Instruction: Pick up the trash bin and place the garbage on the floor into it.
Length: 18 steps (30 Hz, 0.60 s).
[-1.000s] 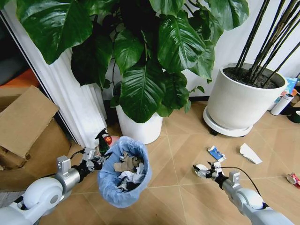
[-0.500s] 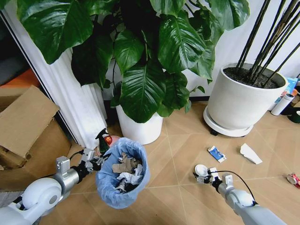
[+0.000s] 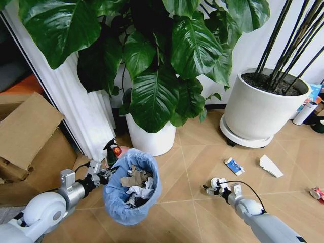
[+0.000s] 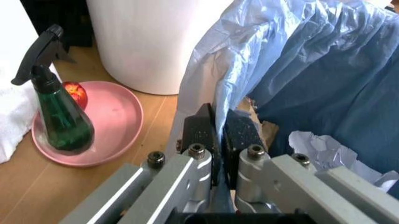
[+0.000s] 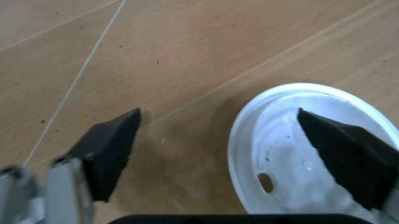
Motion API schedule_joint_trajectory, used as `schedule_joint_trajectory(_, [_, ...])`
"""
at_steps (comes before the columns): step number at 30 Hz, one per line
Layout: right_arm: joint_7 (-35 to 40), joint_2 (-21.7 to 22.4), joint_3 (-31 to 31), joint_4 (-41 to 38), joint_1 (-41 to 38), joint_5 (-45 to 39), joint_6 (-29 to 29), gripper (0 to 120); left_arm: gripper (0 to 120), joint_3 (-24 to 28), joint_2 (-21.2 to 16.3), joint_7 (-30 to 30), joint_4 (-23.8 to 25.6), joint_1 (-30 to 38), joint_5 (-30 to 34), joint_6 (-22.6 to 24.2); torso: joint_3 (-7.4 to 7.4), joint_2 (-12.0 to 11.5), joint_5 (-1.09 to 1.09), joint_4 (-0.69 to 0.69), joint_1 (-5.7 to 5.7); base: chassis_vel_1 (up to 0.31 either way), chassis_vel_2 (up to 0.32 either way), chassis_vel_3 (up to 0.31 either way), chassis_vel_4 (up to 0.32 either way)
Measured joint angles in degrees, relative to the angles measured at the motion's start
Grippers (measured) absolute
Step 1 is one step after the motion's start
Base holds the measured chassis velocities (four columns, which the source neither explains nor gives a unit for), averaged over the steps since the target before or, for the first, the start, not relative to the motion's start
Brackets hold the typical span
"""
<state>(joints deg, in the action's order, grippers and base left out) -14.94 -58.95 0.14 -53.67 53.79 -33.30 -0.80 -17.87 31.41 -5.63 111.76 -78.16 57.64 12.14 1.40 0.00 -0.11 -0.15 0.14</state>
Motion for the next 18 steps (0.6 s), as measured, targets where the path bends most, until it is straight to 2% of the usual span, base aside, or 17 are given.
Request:
schedule_joint_trajectory(1, [-0.1, -0.2, -0.6, 0.4, -0.3, 0.5, 0.0, 82, 0, 0.0, 0.0, 0.0, 0.0, 0.0, 0.0, 0.0, 0.00, 0.0, 0.00, 0.00, 0.00, 0.000, 0.000, 0.000, 0.000])
schedule_joint_trajectory(2, [-0.1, -0.2, -0.6, 0.4, -0.3, 0.5, 0.0, 82, 0, 0.0, 0.0, 0.0, 0.0, 0.0, 0.0, 0.0, 0.00, 0.0, 0.00, 0.00, 0.00, 0.000, 0.000, 0.000, 0.000])
schedule_joint_trajectory(6, [-0.1, -0.3, -1.3, 0.9, -0.8, 1.4, 0.0, 65, 0, 0.0, 0.0, 0.0, -0.1, 0.1, 0.1, 0.0, -0.01, 0.0, -0.03, 0.00, 0.00, 0.000, 0.000, 0.000, 0.000])
schedule_joint_trajectory(8, [-0.1, -0.3, -1.3, 0.9, -0.8, 1.5, 0.0, 63, 0, 0.0, 0.0, 0.0, -0.1, 0.1, 0.1, 0.0, -0.01, 0.0, -0.03, 0.00, 0.00, 0.000, 0.000, 0.000, 0.000])
schedule_joint_trajectory(9, [-0.1, -0.3, -1.5, 1.0, -0.8, 1.7, 0.0, 58, 0, 0.0, 0.0, 0.0, -0.2, 0.1, 0.1, 0.0, -0.01, 0.0, -0.04, -0.01, 0.00, 0.000, 0.000, 0.000, 0.000])
schedule_joint_trajectory(10, [-0.1, -0.2, -1.5, 1.0, -0.9, 2.0, 0.0, 49, 0, -0.1, -0.1, 0.0, -0.2, 0.2, 0.2, 0.0, -0.01, 0.0, -0.03, -0.01, 0.00, 0.000, 0.000, 0.000, 0.000])
schedule_joint_trajectory(12, [-0.1, -0.1, -1.6, 1.0, -0.9, 2.0, 0.0, 46, 0, -0.1, -0.1, 0.0, -0.2, 0.3, 0.2, 0.0, -0.01, 0.0, -0.02, -0.01, 0.00, 0.000, 0.000, 0.000, 0.000])
schedule_joint_trajectory(16, [-0.2, 0.4, -1.4, 0.5, -0.5, 2.3, 0.0, 27, 0, -0.1, -0.1, 0.0, -0.3, 0.5, 0.3, 0.0, -0.01, 0.0, 0.01, 0.01, 0.00, 0.000, 0.000, 0.000, 0.000])
schedule_joint_trajectory(18, [-0.2, 0.7, -1.2, 0.2, -0.2, 2.5, 0.0, 23, 0, -0.1, -0.1, 0.0, -0.4, 0.5, 0.3, 0.0, -0.01, 0.0, 0.03, 0.01, 0.00, 0.000, 0.000, 0.000, 0.000])
